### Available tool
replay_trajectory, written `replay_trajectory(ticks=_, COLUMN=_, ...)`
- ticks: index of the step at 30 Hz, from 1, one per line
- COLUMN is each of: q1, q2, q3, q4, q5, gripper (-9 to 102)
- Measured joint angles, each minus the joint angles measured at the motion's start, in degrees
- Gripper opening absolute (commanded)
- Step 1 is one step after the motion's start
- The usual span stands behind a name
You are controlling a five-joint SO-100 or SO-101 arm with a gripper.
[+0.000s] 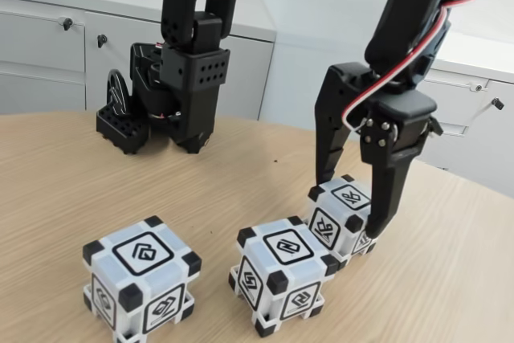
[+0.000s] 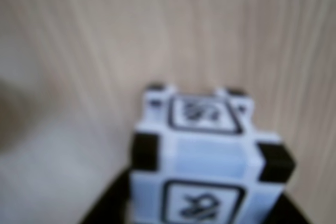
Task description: Stack cubes from left to right.
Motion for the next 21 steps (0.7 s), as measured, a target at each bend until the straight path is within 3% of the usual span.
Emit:
replay_trajectory(ticks=8, q1=0.0, q2=0.0, q3=0.0, q4=0.0, q5=0.0, gripper=8)
replay_trajectory(ticks=21, q1=0.1, q2=1.5, q3=0.1, q4=0.0, q5=-0.5, gripper=9)
